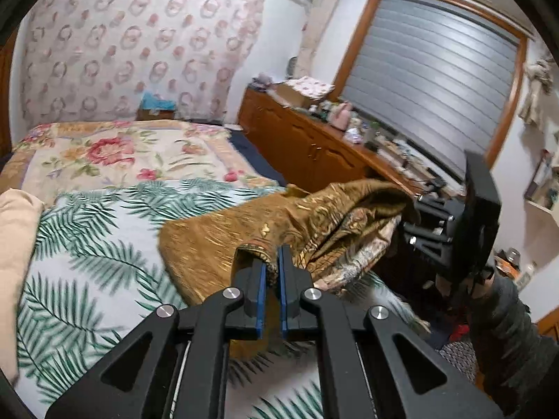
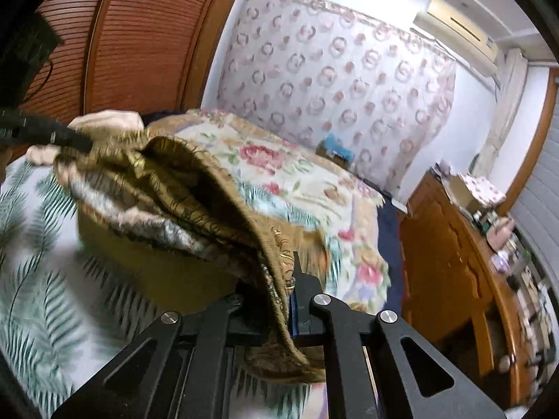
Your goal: Fold small clothes
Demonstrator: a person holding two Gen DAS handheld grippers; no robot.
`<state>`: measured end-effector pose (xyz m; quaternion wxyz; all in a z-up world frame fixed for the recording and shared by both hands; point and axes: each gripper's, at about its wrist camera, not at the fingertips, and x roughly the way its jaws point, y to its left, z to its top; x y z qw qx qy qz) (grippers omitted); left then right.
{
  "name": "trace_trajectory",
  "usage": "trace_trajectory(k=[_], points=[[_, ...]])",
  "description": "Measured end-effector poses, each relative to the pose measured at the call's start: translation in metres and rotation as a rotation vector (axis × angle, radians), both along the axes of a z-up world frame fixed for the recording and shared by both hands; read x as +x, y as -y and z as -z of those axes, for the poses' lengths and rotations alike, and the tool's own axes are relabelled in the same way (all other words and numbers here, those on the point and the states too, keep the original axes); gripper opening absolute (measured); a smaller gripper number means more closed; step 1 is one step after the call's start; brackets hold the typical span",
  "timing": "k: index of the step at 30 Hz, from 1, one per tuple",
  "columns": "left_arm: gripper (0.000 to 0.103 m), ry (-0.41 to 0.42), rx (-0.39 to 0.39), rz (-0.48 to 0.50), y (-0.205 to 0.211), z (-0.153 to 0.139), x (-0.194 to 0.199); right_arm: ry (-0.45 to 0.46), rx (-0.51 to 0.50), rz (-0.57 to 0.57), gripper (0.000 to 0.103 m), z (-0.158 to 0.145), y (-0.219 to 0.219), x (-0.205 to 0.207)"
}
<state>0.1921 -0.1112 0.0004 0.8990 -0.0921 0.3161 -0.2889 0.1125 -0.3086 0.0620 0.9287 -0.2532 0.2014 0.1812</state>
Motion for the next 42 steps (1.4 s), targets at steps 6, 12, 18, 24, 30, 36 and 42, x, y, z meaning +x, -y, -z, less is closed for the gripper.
trace_trajectory(k=[6,12,18,24,30,36,42], points=[[0.007,-0.042,0.028,-0.042,-0.013,0.013,0.035,-0.072,0.008,-0.018,0.009,0.015,-0.022,0.061],[0.036,-0.031,0.109,-0.037,-0.011,0.023,0.049,-0.161,0.093,-0.018,0.016,0.016,-0.001,0.095],[0.082,0.014,0.124,-0.042,-0.015,0.021,0.052,-0.227,0.186,-0.007,0.032,0.016,0.018,0.121],[0.082,-0.056,0.186,-0.032,-0.009,0.044,0.068,-0.249,0.286,0.040,0.049,0.011,0.031,0.155],[0.082,-0.138,0.207,-0.059,-0.012,0.066,0.096,-0.206,0.320,0.128,0.057,-0.002,0.028,0.164],[0.082,-0.155,0.210,-0.074,-0.015,0.072,0.105,-0.176,0.315,0.191,0.058,-0.012,0.024,0.160],[0.079,-0.212,0.182,-0.054,-0.012,0.083,0.112,-0.208,0.363,0.154,0.062,-0.003,0.032,0.138]])
